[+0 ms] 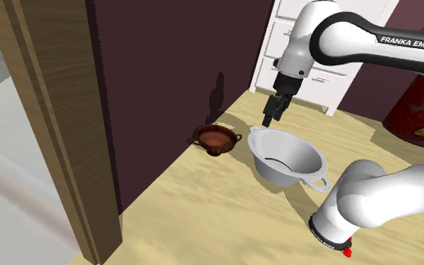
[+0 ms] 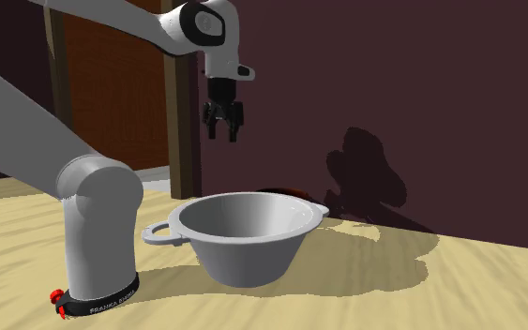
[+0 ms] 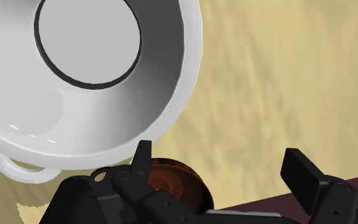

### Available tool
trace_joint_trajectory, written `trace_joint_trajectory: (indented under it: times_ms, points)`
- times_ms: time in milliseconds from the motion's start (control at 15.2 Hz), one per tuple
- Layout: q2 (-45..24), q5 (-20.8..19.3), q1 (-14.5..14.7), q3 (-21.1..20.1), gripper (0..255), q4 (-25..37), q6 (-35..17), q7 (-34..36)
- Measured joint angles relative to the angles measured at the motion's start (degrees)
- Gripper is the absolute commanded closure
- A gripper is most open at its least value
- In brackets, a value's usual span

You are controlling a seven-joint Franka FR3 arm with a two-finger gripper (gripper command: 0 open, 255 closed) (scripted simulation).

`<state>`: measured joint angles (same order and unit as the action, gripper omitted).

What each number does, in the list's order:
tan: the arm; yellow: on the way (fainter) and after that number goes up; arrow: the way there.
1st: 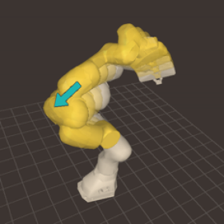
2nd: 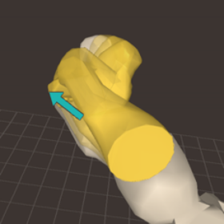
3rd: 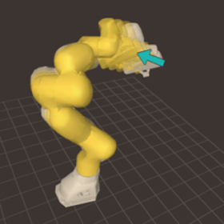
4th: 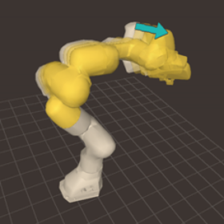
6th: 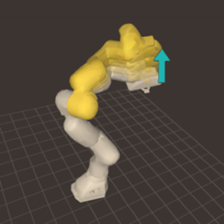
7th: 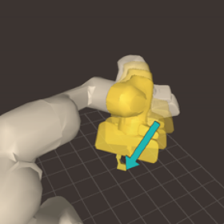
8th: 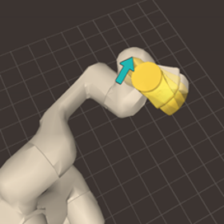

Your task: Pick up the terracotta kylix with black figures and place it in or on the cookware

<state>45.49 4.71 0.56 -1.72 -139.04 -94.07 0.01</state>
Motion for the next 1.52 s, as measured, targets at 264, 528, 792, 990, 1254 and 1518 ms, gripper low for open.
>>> trace_joint_trajectory:
  times_ms: [264, 528, 792, 990, 1254, 1518]
  points:
    - [-2.18, -0.3, -0.74, 1.27, 0, -1.49, -3.98, -0.99]
    - [-7.55, -0.35, -1.84, 3.38, 0, -2.83, -11.43, -2.54]
    - [-13.87, -0.06, -2.87, 5.88, 0, -3.05, -18.72, -4.69]
    - [-19.45, 0.6, -3.49, 8.02, 0, -2.86, -24.55, -6.86]
    - [-27.66, 2.73, -3.75, 10.56, 0, -1.02, -31.39, -9.82]
    - [-36.01, 5.98, -3.73, 12.63, 0, 2.43, -36.47, -13.08]
